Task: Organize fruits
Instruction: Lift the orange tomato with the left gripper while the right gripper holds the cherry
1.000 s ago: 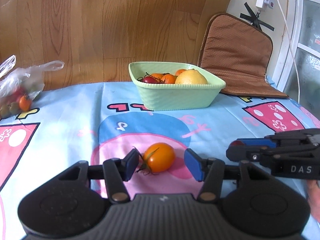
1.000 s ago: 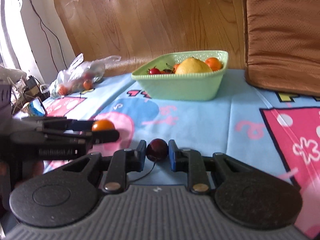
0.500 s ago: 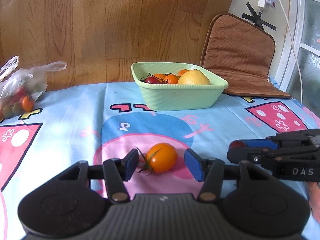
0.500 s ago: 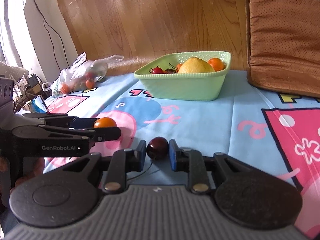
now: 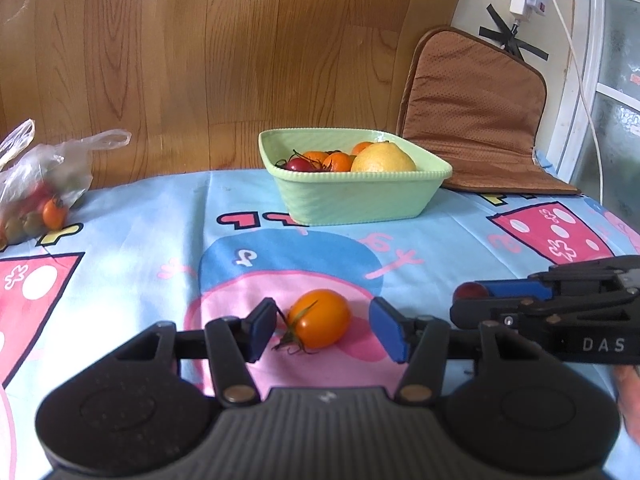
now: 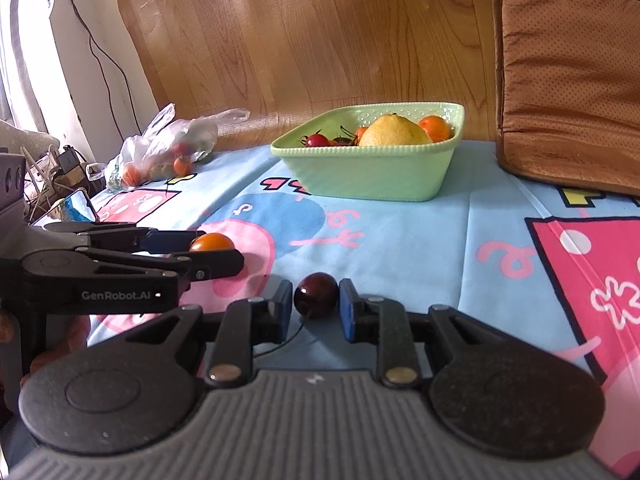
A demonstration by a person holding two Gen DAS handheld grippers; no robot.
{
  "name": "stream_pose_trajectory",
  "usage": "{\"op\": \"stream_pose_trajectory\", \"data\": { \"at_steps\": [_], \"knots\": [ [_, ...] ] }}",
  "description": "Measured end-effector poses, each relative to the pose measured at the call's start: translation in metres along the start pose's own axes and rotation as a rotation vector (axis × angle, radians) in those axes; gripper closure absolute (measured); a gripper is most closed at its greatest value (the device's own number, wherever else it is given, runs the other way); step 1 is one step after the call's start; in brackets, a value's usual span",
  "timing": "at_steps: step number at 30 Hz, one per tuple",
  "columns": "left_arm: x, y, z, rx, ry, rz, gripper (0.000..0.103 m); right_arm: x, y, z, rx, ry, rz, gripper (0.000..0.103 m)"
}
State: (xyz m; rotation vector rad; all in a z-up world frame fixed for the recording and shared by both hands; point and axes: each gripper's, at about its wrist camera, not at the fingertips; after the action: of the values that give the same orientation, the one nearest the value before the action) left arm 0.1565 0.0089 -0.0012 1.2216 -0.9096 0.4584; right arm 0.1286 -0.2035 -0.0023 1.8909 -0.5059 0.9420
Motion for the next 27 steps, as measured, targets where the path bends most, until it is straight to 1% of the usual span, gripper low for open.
{"op": "stream_pose_trajectory", "data": {
  "at_steps": [1, 2, 3, 8, 12, 14, 17, 20, 24, 26, 27],
  "knots": [
    [0.000, -0.001, 0.000, 0.001, -0.002, -0.005, 0.055, 0.000, 0.000, 0.000, 0.000, 0.001, -0.001, 0.074],
    [0.000, -0.002, 0.001, 0.002, -0.005, -0.009, 0.064, 0.000, 0.000, -0.001, 0.000, 0.003, -0.001, 0.074],
    [0.000, -0.002, 0.001, 0.009, -0.009, -0.008, 0.069, 0.000, 0.000, -0.001, 0.000, 0.004, -0.002, 0.075],
    [-0.002, 0.000, 0.003, 0.012, -0.019, -0.001, 0.070, 0.000, 0.000, -0.002, -0.004, 0.010, -0.001, 0.076],
    [-0.008, 0.009, 0.011, 0.038, -0.037, 0.002, 0.070, 0.000, 0.001, -0.004, -0.014, 0.015, -0.004, 0.076],
    [-0.017, 0.019, 0.017, 0.005, -0.039, 0.005, 0.070, -0.003, 0.005, -0.009, -0.035, 0.019, -0.008, 0.076],
    [-0.033, 0.039, 0.031, -0.029, -0.071, 0.025, 0.070, -0.016, 0.021, -0.017, -0.018, 0.004, -0.013, 0.076],
    [-0.048, 0.059, 0.043, -0.063, -0.100, 0.040, 0.070, -0.033, 0.043, -0.026, -0.023, 0.002, -0.002, 0.076],
    [-0.061, 0.081, 0.053, -0.083, -0.110, 0.070, 0.070, -0.053, 0.073, -0.033, -0.025, -0.017, 0.026, 0.076],
    [-0.065, 0.087, 0.054, -0.104, -0.099, 0.068, 0.070, -0.061, 0.080, -0.037, -0.043, 0.001, 0.030, 0.076],
    [-0.067, 0.087, 0.055, -0.102, -0.104, 0.066, 0.070, -0.063, 0.081, -0.040, -0.055, 0.016, 0.028, 0.076]
  ]
}}
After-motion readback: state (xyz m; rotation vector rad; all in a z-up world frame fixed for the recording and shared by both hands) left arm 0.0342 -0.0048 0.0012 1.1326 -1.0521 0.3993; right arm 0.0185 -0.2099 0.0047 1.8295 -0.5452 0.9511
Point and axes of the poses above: each gripper's, at about its wrist camera, not at the fingertips, and y roughly against the way its jaws point, z to its right, x to its top
